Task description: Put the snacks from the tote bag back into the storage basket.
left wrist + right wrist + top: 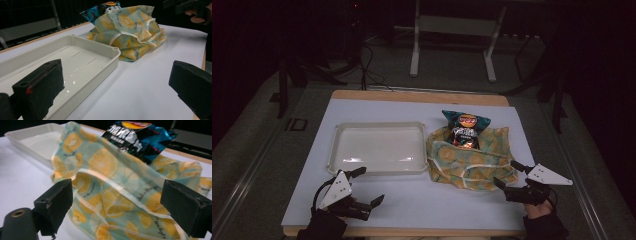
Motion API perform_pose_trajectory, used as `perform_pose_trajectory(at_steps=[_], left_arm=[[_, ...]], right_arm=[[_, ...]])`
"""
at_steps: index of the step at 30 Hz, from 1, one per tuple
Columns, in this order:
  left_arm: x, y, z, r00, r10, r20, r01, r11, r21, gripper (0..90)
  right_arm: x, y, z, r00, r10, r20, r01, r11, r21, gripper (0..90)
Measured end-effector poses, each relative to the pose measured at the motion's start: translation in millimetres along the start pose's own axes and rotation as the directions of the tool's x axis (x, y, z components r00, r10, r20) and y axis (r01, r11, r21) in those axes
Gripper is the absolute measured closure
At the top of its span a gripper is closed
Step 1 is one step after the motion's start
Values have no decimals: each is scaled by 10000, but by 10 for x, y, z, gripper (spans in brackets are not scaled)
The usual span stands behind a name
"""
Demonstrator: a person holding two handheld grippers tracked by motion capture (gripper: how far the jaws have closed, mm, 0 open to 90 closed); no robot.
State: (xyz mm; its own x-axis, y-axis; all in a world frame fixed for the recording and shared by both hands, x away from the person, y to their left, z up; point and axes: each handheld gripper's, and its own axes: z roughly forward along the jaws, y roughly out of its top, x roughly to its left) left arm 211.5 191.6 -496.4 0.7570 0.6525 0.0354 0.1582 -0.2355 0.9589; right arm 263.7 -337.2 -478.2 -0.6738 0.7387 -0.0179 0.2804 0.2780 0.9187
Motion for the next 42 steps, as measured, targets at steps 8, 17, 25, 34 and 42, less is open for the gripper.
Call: perform_pose_trajectory(at_steps=[8, 17, 25, 34, 42], left_arm=[[-32, 4, -48, 9994, -11, -346, 9, 10000, -43, 2], [-60, -7, -71, 9997, -162, -163, 164, 9998, 116, 2], [-60, 4, -61, 9996, -257, -127, 257, 9997, 46, 2], [-81, 8, -47, 9998, -196, 50, 195, 9997, 122, 2], [-100, 13, -37, 9998, -148, 143, 146, 9998, 123, 2]], right_arm=[[-36, 60, -75, 9993, -347, -158, 353, 9985, 426, 109], [-16, 98, -72, 9974, -363, -625, 421, 9945, 954, 109], [71, 154, -50, 9836, -682, -1672, 858, 9912, 1005, 107], [87, 295, -95, 9763, -874, -1981, 970, 9945, 395, 106], [112, 442, -106, 9691, -1297, -2100, 1368, 9904, 197, 110]])
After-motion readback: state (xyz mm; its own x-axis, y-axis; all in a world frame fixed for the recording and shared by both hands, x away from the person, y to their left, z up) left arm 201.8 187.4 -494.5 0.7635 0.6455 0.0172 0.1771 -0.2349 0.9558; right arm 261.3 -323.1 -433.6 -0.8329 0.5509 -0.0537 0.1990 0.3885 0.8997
